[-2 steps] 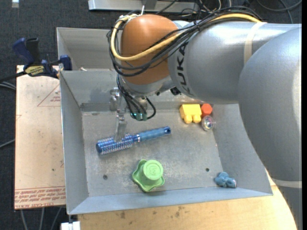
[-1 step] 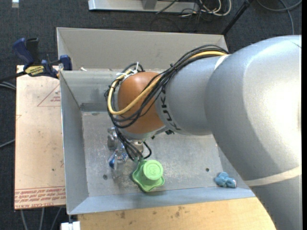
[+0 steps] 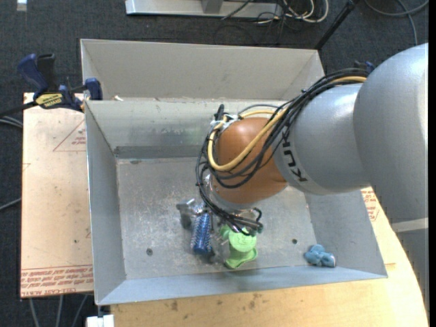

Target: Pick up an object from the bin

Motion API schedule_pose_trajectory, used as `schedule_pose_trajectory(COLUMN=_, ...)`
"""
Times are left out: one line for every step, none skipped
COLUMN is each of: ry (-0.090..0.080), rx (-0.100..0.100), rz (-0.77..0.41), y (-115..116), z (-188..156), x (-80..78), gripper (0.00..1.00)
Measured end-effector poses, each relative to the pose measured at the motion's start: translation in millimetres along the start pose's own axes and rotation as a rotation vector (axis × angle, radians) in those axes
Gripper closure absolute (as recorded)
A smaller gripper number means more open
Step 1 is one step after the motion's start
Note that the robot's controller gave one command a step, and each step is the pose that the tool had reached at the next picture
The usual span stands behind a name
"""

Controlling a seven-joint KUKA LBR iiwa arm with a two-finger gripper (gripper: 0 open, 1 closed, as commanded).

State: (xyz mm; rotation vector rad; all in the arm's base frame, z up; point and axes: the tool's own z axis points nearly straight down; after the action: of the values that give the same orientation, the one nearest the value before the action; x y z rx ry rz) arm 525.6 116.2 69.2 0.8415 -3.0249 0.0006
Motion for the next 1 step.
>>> schedule_pose_trajectory(ry=-0.001, rx=0.0, rz=0.042, y=-43.9, z=-0.3, x=51.5, gripper=0.0)
